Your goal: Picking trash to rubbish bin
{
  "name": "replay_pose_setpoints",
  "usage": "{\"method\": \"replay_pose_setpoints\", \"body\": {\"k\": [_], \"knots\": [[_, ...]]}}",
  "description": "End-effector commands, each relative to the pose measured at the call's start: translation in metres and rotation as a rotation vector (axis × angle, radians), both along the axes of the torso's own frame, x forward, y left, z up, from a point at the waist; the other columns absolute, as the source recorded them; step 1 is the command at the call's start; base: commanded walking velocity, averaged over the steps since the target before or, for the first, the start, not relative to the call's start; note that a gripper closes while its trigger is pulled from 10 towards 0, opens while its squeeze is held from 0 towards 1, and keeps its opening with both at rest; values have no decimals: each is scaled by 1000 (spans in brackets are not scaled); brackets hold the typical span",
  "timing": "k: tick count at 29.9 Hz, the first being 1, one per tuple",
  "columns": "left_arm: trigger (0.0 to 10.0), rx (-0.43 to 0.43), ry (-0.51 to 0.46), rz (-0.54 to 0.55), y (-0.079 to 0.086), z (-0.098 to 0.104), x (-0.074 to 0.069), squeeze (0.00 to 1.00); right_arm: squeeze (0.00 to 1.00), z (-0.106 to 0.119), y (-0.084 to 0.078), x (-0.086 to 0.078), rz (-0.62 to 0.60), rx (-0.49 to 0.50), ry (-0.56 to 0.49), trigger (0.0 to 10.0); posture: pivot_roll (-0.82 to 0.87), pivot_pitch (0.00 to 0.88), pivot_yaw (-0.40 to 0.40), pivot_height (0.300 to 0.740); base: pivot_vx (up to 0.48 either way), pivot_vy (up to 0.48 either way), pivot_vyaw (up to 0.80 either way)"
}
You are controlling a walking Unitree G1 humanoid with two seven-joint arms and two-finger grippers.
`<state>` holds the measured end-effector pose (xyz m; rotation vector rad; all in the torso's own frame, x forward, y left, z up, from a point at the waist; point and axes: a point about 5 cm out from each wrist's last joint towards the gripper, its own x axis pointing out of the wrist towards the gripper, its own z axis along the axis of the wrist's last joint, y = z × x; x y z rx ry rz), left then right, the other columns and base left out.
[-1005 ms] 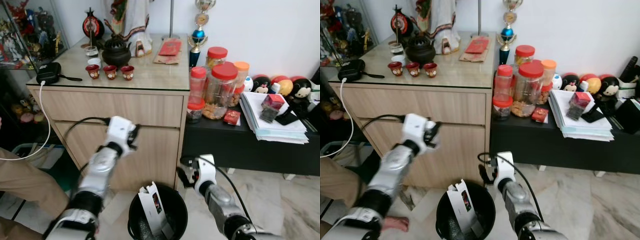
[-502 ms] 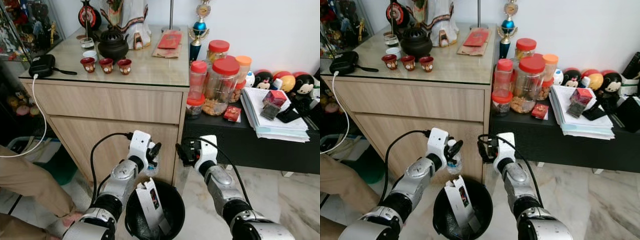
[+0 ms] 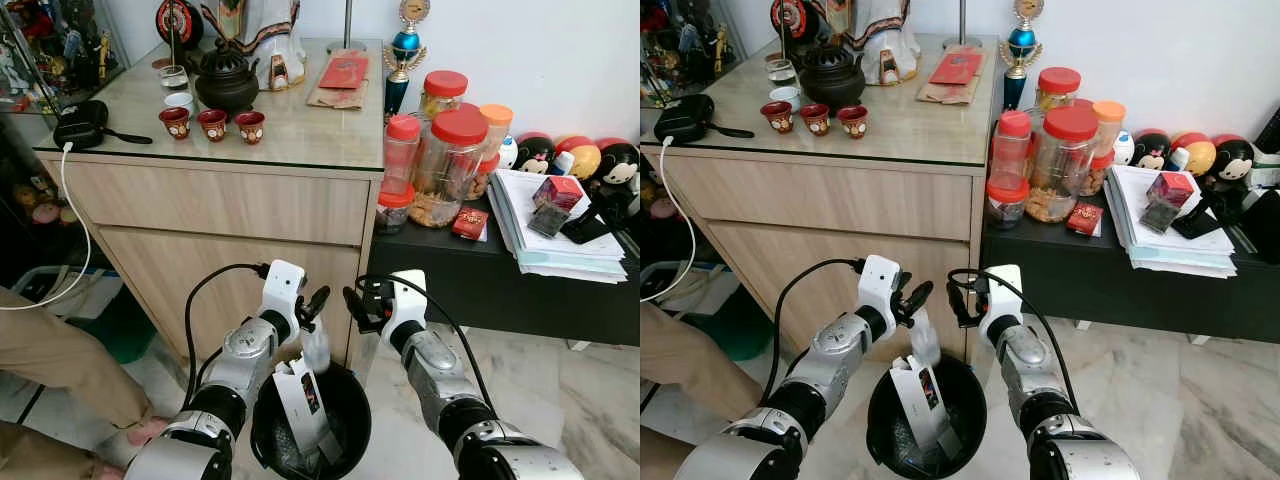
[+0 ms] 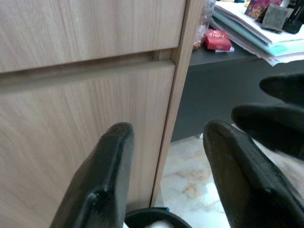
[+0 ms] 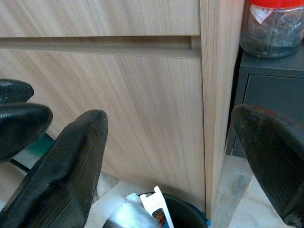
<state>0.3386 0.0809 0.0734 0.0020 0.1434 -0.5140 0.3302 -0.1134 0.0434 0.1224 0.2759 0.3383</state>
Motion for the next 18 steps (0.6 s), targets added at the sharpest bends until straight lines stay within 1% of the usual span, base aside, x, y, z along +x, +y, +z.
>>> {"method": "replay_pose_setpoints", "body": {"k": [1, 2, 3, 5, 6, 7, 8, 9, 11, 12, 13, 14, 15, 16, 17, 18], "knots": [[10000, 5, -2, -3, 1, 1, 2, 1000, 0, 1, 1, 0, 5, -6, -10, 10000, 36, 76, -7, 740, 0, 0, 0], [10000, 12, -4, -2, 2, 1, 2, 1000, 0, 0, 2, 0, 6, -5, -8, 10000, 37, 75, -5, 740, 0, 0, 0], [10000, 31, -14, 5, 5, 2, 3, 0, 0, -1, 2, -1, 6, -5, -1, 10000, 37, 75, -5, 740, 0, 0, 0], [10000, 35, -19, 12, 8, 2, 3, 0, 0, -2, 2, -2, 6, -7, 3, 10000, 37, 75, -5, 740, 0, 0, 0], [10000, 29, -29, 44, 16, 3, 4, 0, 0, -5, 2, -4, 5, -10, 16, 10000, 39, 75, -3, 740, 0, 0, 0], [10000, 29, -34, 56, 20, 4, 4, 0, 0, -7, 2, -5, 5, -10, 20, 10000, 42, 74, -2, 740, 0, 0, 0], [10000, 40, -45, 78, 27, 4, 4, 0, 0, -9, 1, -7, 4, -13, 30, 10000, 43, 75, 0, 740, 0, 0, 0], [10000, 57, -69, 125, 43, 5, 2, 0, 0, -15, 0, -11, 5, -26, 50, 10000, 48, 77, 3, 740, 0, 0, 0], [10000, 72, -85, 168, 56, 5, 0, 0, 0, -19, -1, -15, 5, -34, 67, 10000, 48, 77, 3, 740, 0, 0, 0], [10000, 91, -98, 223, 72, 4, -5, 0, 0, -26, -3, -20, 0, -39, 93, 10000, 56, 77, 6, 740, 0, 0, 0], [10000, 91, -98, 223, 72, 4, -5, 0, 0, -26, -3, -20, 0, -39, 93, 10000, 56, 77, 6, 740, 0, 0, 0], [10000, 114, -108, 287, 91, 2, -12, 0, 0, -33, -5, -26, -6, -46, 124, 10000, 68, 78, 10, 740, 0, 0, 0], [10000, 131, -106, 333, 104, -2, -19, 0, 0, -38, -7, -30, -11, -51, 148, 10000, 68, 78, 10, 740, 0, 0, 0], [10000, 154, -96, 404, 124, -9, -31, 0, 0, -47, -10, -38, -18, -66, 186, 10000, 77, 76, 13, 740, 0, 0, 0], [10000, 154, -96, 404, 124, -9, -31, 0, 0, -47, -10, -38, -18, -66, 186, 10000, 77, 76, 13, 740, 0, 0, 0], [10000, 164, -84, 476, 139, -16, -43, 0, 0, -54, -13, -45, -28, -74, 220, 10000, 80, 76, 11, 740, 0, 0, 0]]}}
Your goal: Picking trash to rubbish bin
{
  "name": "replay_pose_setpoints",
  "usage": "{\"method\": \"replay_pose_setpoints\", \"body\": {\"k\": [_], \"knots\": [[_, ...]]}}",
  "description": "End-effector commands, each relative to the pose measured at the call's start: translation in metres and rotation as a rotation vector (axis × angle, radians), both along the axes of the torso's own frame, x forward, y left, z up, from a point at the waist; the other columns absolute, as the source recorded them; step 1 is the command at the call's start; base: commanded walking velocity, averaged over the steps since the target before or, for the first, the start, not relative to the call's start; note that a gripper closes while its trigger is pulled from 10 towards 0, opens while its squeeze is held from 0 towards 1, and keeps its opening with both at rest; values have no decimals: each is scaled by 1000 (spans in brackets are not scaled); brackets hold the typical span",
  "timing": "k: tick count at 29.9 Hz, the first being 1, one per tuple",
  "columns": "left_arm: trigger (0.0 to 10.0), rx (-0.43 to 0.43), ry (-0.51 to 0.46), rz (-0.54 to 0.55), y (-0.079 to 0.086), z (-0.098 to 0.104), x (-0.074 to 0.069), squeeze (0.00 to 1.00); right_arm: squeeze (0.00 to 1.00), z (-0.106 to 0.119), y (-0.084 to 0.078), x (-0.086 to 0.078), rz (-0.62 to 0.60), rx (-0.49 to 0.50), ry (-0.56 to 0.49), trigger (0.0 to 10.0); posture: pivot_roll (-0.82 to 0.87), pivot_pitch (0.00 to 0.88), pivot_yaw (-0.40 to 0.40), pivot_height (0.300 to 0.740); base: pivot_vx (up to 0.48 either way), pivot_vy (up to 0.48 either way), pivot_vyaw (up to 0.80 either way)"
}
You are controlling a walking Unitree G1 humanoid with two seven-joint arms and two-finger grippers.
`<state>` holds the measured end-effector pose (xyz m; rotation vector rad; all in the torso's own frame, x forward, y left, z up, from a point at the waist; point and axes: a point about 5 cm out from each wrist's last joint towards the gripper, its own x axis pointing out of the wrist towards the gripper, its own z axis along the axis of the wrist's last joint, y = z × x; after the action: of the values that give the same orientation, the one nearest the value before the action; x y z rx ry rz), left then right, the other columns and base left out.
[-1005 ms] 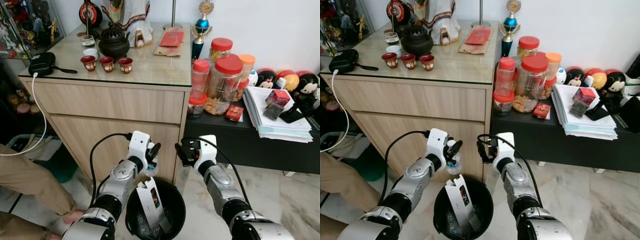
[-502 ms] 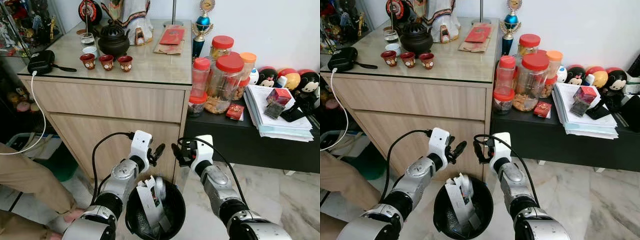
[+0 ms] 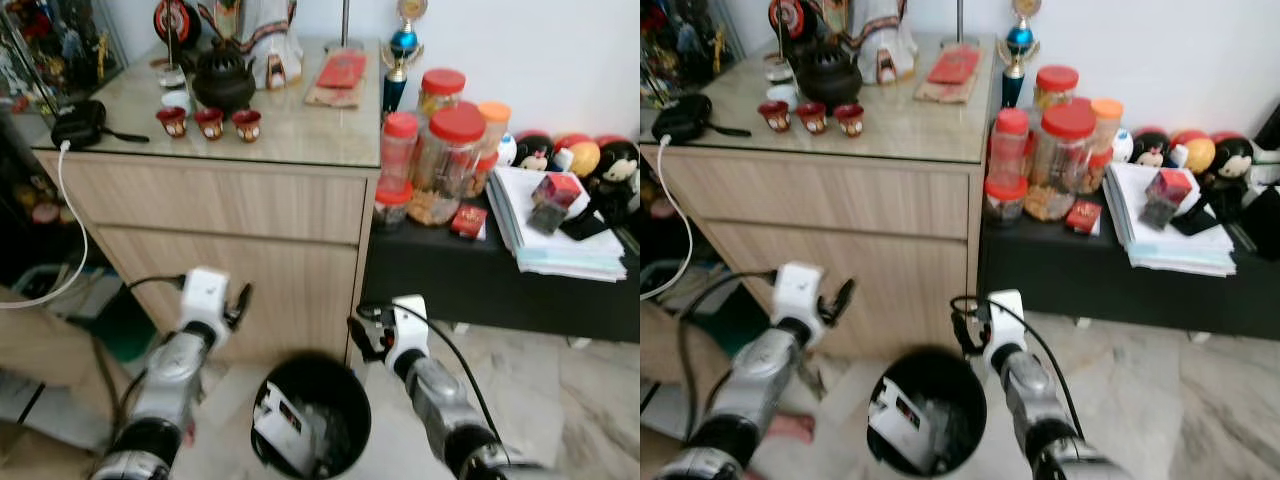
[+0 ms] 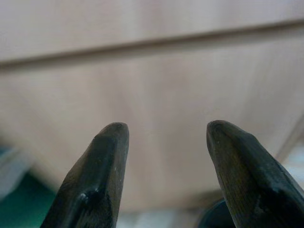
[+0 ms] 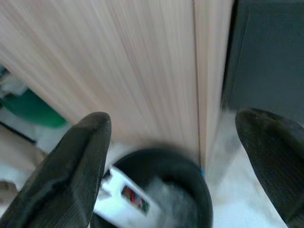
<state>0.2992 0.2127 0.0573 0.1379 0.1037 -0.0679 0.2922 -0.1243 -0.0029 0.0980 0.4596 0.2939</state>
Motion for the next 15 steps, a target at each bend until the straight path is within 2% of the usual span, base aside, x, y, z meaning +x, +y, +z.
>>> {"method": "replay_pose_setpoints", "body": {"k": [1, 3, 4, 5, 7, 8, 9, 10, 12, 15], "knots": [[10000, 4, 0, 109, 21, -6, -15, 0, 0, -15, -5, -13, -12, -26, 76, 10000, 80, 74, 9, 740, 0, 0, 0], [10000, 7, 31, 256, 48, -21, -42, 0, 0, -30, -12, -30, -35, -52, 154, 10000, 87, 70, 6, 740, 0, 0, 0], [10000, 9, 56, 303, 56, -29, -52, 0, 0, -35, -14, -35, -43, -58, 179, 10000, 87, 70, 6, 740, 0, 0, 0], [10000, 2, 118, 352, 63, -42, -63, 0, 0, -40, -17, -42, -54, -66, 208, 10000, 104, 62, 3, 740, 0, 0, 0], [10000, -28, 332, 465, 76, -78, -95, 0, 0, -51, -22, -56, -73, -81, 268, 10000, 97, 55, 1, 740, 0, 0, 0], [10000, -35, 423, 498, 77, -92, -109, 0, 0, -55, -24, -62, -80, -94, 295, 10000, 87, 51, 8, 740, 0, 0, 0], [10000, -1, 575, 497, 73, -111, -128, 0, 0, -61, -27, -71, -97, -107, 333, 10000, 74, 48, 12, 740, 0, 0, 0], [10000, 13, 633, 478, 68, -118, -137, 0, 0, -64, -30, -76, -111, -113, 355, 10000, 72, 46, 15, 740, 0, 0, 0], [10000, 19, 669, 465, 64, -123, -142, 0, 0, -66, -31, -79, -123, -119, 371, 10000, 70, 39, 20, 740, 0, 0, 0], [10000, 5, 809, 469, 48, -141, -165, 0, 0, -75, -38, -95, -165, -131, 422, 10000, 65, 24, 24, 740, 0, 0, 0]]}}
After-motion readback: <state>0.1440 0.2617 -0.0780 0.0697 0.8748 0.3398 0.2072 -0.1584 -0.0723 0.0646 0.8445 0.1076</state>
